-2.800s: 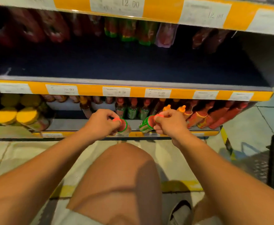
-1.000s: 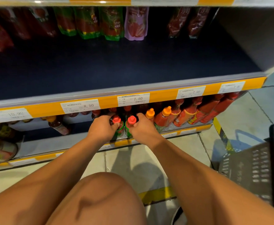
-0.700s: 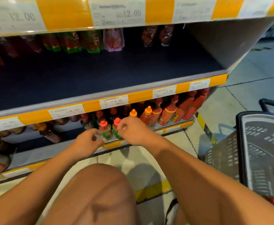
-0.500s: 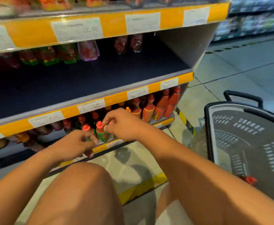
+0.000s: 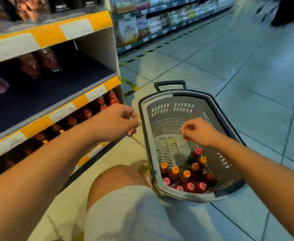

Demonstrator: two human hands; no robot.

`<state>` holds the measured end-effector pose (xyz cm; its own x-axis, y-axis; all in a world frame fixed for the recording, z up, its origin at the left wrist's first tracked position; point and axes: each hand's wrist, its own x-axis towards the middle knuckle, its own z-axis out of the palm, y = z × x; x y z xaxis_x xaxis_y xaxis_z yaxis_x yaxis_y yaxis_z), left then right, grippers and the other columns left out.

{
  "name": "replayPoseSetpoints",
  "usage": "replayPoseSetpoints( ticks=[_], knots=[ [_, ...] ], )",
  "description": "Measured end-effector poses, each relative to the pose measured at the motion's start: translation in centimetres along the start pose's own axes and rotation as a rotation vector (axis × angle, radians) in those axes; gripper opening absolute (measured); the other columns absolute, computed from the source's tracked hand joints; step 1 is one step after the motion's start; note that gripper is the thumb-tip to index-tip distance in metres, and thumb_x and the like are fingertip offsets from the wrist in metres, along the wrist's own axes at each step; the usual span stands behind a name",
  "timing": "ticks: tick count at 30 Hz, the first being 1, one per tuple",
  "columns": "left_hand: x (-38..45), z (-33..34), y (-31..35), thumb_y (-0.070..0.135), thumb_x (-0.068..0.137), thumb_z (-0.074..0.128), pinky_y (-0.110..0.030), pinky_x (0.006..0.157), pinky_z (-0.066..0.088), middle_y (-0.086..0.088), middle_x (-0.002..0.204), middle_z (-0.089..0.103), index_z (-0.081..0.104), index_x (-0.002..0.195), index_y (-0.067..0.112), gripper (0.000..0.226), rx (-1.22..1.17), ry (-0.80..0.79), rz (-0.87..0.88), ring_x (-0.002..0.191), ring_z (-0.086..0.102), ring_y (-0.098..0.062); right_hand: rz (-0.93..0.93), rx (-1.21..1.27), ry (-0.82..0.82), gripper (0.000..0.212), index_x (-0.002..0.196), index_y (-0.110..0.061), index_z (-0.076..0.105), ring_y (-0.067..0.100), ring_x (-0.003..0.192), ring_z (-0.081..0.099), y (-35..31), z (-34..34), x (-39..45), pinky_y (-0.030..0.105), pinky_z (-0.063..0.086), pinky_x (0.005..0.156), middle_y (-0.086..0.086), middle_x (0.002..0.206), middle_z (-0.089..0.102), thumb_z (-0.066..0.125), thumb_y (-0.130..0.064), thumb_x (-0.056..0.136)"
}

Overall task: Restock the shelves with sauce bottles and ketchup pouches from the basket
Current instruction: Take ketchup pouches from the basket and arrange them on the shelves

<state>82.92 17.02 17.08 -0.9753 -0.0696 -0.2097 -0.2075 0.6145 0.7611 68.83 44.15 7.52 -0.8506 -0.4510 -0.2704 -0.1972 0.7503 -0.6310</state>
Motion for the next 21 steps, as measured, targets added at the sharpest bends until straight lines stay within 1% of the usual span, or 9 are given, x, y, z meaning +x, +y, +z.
replayPoseSetpoints(
  ticks=[2, 4, 8, 11, 13, 15, 17, 19, 21],
  knots=[
    [2.5, 3.4, 1.9, 0.034, 0.101, 0.064, -0.035, 0.068, 0.06, -0.004, 0.079, 0.077, 0.072, 0.093, 0.016, 0.021, 0.073, -0.097, 0.031, 0.07, 0.073, -0.013, 0.058, -0.089, -0.011, 0.016, 0.08, -0.01, 0.074, 0.026, 0.074, 0.07, 3.7, -0.7, 0.1, 0.042, 0.057, 0.076, 0.011, 0.078, 0.075, 0.066, -0.007, 0.093],
    [5.1, 6.6, 3.1, 0.037, 0.1, 0.065, -0.047, 0.079, 0.062, -0.003, 0.08, 0.077, 0.071, 0.094, 0.017, 0.021, 0.139, -0.187, 0.034, 0.079, 0.075, -0.022, 0.099, -0.18, -0.022, 0.014, 0.082, -0.01, 0.075, 0.027, 0.082, 0.071, 6.4, -0.8, 0.3, 0.036, 0.053, 0.076, 0.01, 0.081, 0.075, 0.067, -0.011, 0.093],
    [9.4, 12.6, 5.1, 0.033, 0.1, 0.064, -0.045, 0.08, 0.06, -0.009, 0.086, 0.074, 0.071, 0.091, 0.011, 0.024, 0.235, -0.304, 0.052, 0.081, 0.07, -0.026, 0.179, -0.33, -0.066, 0.031, 0.065, -0.019, 0.053, 0.03, 0.083, 0.063, 10.5, 0.0, 1.8, 0.03, 0.043, 0.069, 0.007, 0.075, 0.06, 0.062, -0.018, 0.095],
    [12.3, 17.0, 5.2, 0.027, 0.091, 0.067, -0.045, 0.072, 0.059, -0.024, 0.087, 0.072, 0.071, 0.091, 0.0, 0.027, 0.235, -0.334, 0.021, 0.072, 0.067, -0.031, 0.236, -0.434, -0.146, 0.011, 0.088, -0.014, 0.069, 0.035, 0.097, 0.067, 12.8, 0.6, 3.0, 0.031, 0.049, 0.075, 0.016, 0.1, 0.072, 0.064, -0.023, 0.093],
    [13.9, 19.9, 4.8, 0.023, 0.087, 0.063, -0.045, 0.068, 0.06, -0.026, 0.087, 0.073, 0.072, 0.089, -0.001, 0.026, 0.234, -0.35, -0.006, 0.078, 0.072, -0.036, 0.267, -0.483, -0.208, 0.018, 0.105, -0.009, 0.072, 0.034, 0.1, 0.069, 14.5, 1.0, 3.8, 0.032, 0.053, 0.079, 0.017, 0.109, 0.073, 0.063, -0.019, 0.093],
    [15.4, 22.3, 4.4, 0.019, 0.089, 0.061, -0.038, 0.06, 0.054, -0.025, 0.087, 0.074, 0.072, 0.09, -0.002, 0.024, 0.241, -0.392, -0.04, 0.077, 0.072, -0.035, 0.282, -0.482, -0.23, 0.018, 0.107, -0.008, 0.07, 0.034, 0.101, 0.069, 15.7, 1.3, 4.4, 0.033, 0.054, 0.079, 0.016, 0.109, 0.072, 0.062, -0.012, 0.092],
    [16.7, 24.2, 3.9, 0.018, 0.088, 0.061, -0.037, 0.063, 0.054, -0.019, 0.083, 0.075, 0.072, 0.088, 0.002, 0.02, 0.27, -0.399, -0.061, 0.078, 0.071, -0.033, 0.263, -0.442, -0.207, 0.015, 0.106, -0.01, 0.064, 0.036, 0.104, 0.067, 16.3, 1.8, 5.1, 0.036, 0.056, 0.083, 0.016, 0.109, 0.07, 0.059, -0.011, 0.092],
    [17.3, 25.8, 2.8, 0.017, 0.088, 0.061, -0.037, 0.067, 0.053, -0.013, 0.078, 0.071, 0.07, 0.085, 0.004, 0.016, 0.312, -0.381, -0.072, 0.083, 0.069, -0.034, 0.258, -0.435, -0.205, 0.03, 0.121, -0.01, 0.06, 0.038, 0.114, 0.064, 16.5, 2.6, 5.8, 0.04, 0.055, 0.091, 0.017, 0.12, 0.066, 0.057, -0.012, 0.091],
    [17.3, 27.4, 1.4, 0.018, 0.09, 0.06, -0.036, 0.072, 0.054, -0.012, 0.09, 0.072, 0.071, 0.093, 0.007, 0.016, 0.36, -0.377, -0.066, 0.092, 0.068, -0.034, 0.283, -0.46, -0.267, 0.043, 0.136, -0.01, 0.052, 0.037, 0.121, 0.06, 16.8, 3.5, 6.5, 0.037, 0.052, 0.09, 0.018, 0.132, 0.061, 0.059, -0.012, 0.093]
  ],
)
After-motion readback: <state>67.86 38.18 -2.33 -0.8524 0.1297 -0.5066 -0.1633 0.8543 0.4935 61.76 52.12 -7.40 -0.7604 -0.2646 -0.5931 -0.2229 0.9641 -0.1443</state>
